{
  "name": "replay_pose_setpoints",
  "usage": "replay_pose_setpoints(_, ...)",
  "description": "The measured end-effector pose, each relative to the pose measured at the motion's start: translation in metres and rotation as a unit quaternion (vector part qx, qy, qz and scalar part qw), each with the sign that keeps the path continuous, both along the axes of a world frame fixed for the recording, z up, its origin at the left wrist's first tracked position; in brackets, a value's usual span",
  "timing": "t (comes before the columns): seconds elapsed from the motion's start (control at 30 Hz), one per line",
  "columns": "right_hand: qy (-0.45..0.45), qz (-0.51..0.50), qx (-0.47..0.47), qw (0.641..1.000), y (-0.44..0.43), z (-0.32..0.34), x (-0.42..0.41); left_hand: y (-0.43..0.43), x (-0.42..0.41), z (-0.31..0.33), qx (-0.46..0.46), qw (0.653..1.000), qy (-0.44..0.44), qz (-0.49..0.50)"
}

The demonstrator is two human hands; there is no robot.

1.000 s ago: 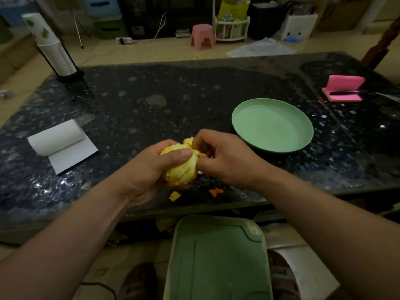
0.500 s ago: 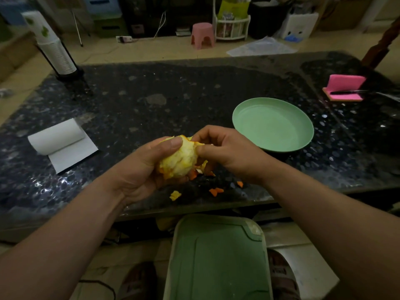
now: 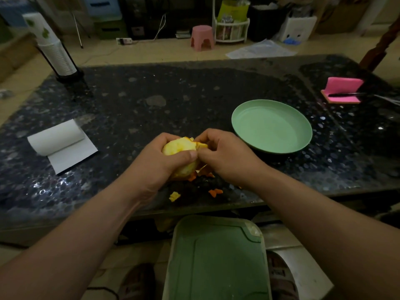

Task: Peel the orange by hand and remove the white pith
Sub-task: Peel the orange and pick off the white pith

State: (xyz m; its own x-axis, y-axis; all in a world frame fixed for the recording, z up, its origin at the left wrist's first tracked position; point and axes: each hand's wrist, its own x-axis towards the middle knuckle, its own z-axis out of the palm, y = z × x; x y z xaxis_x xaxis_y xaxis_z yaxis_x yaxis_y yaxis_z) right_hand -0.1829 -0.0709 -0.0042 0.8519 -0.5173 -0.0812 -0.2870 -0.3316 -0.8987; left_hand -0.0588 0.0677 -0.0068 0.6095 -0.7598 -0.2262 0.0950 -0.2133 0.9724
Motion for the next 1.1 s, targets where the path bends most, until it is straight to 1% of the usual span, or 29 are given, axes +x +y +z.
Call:
replay_pose_setpoints(0.07,0.006,-0.001,-0.006,1.0,-0.001,0.0,0.0,-0.001,-0.004,0.0,-0.002,1.0,-0.028,0.004)
replay_pose_setpoints(0.17,-0.014,0.0,0.053,0.999,0.0,0.001,0.0,-0.001,-0.005,-0.001,-0.013,0.999,-0.048,0.023)
replay_pose_setpoints(0.2,-0.02,-0.003,0.047,0.999,0.001,0.001,0.001,-0.001,-0.005,-0.001,-0.018,0.998,-0.052,0.028)
replay_pose_setpoints(0.3,-0.038,-0.026,-0.01,0.999,0.002,-0.003,0.004,-0.001,-0.003,-0.001,-0.023,0.997,-0.066,0.034)
replay_pose_setpoints(0.37,-0.052,-0.04,-0.002,0.998,0.004,-0.006,0.006,-0.001,-0.001,-0.001,-0.028,0.997,-0.059,0.033)
replay_pose_setpoints(0.53,-0.099,-0.056,0.148,0.982,0.009,-0.008,0.006,-0.001,0.007,0.0,-0.017,0.999,-0.029,0.014)
replay_pose_setpoints(0.7,-0.101,-0.074,0.28,0.952,0.009,-0.013,0.011,0.002,0.014,0.001,-0.036,0.999,0.021,0.014)
replay_pose_setpoints(0.77,-0.095,-0.078,0.36,0.925,0.01,-0.015,0.012,0.003,0.015,0.002,-0.057,0.996,0.062,0.016)
replay_pose_setpoints(0.83,-0.111,-0.093,0.447,0.883,0.012,-0.017,0.014,0.003,0.017,0.005,-0.076,0.99,0.116,0.027)
replay_pose_setpoints(0.87,-0.125,-0.107,0.482,0.861,0.013,-0.017,0.014,0.004,0.017,0.007,-0.086,0.984,0.15,0.037)
replay_pose_setpoints(0.9,-0.136,-0.114,0.494,0.851,0.013,-0.017,0.014,0.004,0.018,0.008,-0.096,0.977,0.185,0.05)
replay_pose_setpoints(0.93,-0.135,-0.114,0.476,0.862,0.011,-0.017,0.014,0.006,0.018,0.009,-0.104,0.969,0.216,0.064)
replay_pose_setpoints(0.97,-0.118,-0.107,0.426,0.891,0.01,-0.016,0.013,0.007,0.019,0.009,-0.107,0.962,0.239,0.076)
replay_pose_setpoints(1.0,-0.088,-0.096,0.347,0.929,0.008,-0.016,0.013,0.008,0.02,0.009,-0.105,0.958,0.255,0.082)
replay_pose_setpoints(1.03,-0.05,-0.082,0.24,0.966,0.006,-0.016,0.013,0.009,0.021,0.008,-0.1,0.956,0.262,0.087)
replay_pose_setpoints(1.07,-0.005,-0.065,0.106,0.992,0.005,-0.019,0.014,0.009,0.02,0.007,-0.093,0.955,0.265,0.091)
replay_pose_setpoints(1.1,0.033,-0.042,-0.028,0.998,0.004,-0.022,0.016,0.009,0.02,0.005,-0.086,0.955,0.266,0.093)
